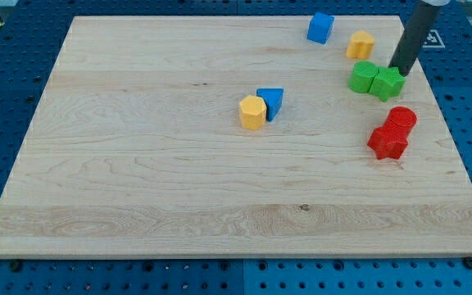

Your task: Move the green star top of the red blocks

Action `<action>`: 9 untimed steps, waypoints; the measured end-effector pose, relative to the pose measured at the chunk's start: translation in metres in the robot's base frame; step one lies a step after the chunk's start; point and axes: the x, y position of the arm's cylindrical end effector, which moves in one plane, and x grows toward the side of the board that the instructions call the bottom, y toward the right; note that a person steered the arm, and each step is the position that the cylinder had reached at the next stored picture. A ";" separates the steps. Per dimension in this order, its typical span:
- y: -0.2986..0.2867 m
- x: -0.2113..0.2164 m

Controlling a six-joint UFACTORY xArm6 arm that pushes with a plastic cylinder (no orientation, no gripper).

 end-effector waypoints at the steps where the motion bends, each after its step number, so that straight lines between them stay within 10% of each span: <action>1: -0.016 0.001; 6: -0.019 0.072; 9: -0.037 -0.023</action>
